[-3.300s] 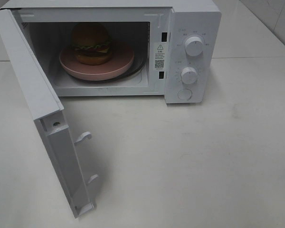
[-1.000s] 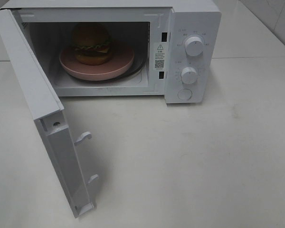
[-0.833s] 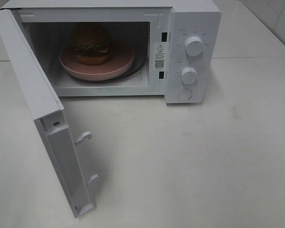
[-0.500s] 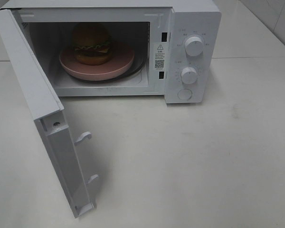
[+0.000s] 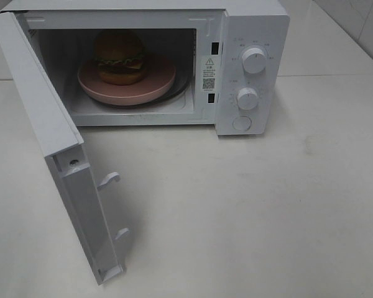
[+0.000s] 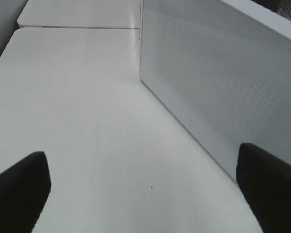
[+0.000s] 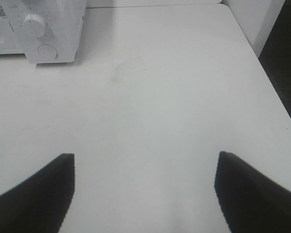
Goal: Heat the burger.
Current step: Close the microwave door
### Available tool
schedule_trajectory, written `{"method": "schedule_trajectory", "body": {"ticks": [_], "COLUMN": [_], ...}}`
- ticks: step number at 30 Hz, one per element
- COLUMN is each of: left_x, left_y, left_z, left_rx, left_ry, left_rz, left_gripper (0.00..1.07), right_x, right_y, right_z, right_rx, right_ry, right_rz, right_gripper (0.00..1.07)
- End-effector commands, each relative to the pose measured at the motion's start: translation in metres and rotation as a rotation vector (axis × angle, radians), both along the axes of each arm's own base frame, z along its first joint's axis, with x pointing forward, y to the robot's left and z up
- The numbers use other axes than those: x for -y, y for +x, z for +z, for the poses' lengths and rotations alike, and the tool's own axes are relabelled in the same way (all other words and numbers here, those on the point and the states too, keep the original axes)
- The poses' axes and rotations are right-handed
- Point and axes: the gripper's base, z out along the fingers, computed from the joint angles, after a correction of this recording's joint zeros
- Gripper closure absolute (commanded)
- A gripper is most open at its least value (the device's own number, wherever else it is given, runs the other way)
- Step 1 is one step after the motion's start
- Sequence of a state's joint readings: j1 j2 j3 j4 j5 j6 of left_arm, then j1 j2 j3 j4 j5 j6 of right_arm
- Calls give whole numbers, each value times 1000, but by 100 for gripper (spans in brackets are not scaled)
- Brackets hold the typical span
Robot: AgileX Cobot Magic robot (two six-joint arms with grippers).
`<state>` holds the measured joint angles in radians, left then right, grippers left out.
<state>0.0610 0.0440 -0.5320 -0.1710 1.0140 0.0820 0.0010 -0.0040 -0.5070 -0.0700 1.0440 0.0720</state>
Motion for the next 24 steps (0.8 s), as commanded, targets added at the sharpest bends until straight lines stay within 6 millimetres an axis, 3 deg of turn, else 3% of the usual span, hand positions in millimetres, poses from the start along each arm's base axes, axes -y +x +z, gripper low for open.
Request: {"method": "schedule_trajectory", "body": {"ticks": [1,4,5,6,7,8,9,10,11,12,14,15,16,17,18,24], "left_x": [-1,-2,-3,-3,-4,-5,-5,-6,-7,-7,-8,-8,-10,-10,-11,-15], "left_y": [6,19,28,28,33,42,42,51,56,56,70,70,79,79,89,117], "left_z": [9,12,15,15,17,18,18,16,14,14,6,6,0,0,-7,-24], "left_rx": [34,26,34,34,42,58,58,62,60,60,48,48,35,35,13,9], "left_ry": [-12,-16,-17,-17,-19,-20,-20,-22,-24,-24,-27,-27,-29,-29,-30,-10], "left_rz": [10,17,24,24,28,37,37,45,49,49,62,62,71,71,79,103], "left_gripper": [9,17,27,27,34,48,48,62,69,69,86,86,96,96,107,107], "right_x": [0,0,0,0,0,0,0,0,0,0,0,0,0,0,0,0], "right_y": [-4,-4,-4,-4,-4,-4,-4,-4,-4,-4,-4,-4,-4,-4,-4,-4], "right_z": [0,0,0,0,0,0,0,0,0,0,0,0,0,0,0,0], "right_rx": [35,35,35,35,35,35,35,35,35,35,35,35,35,35,35,35], "right_ry": [-9,-9,-9,-9,-9,-9,-9,-9,-9,-9,-9,-9,-9,-9,-9,-9], "right_rz": [9,9,9,9,9,9,9,9,9,9,9,9,9,9,9,9], "right_gripper": [31,31,31,31,31,31,31,31,31,31,31,31,31,31,31,31]}}
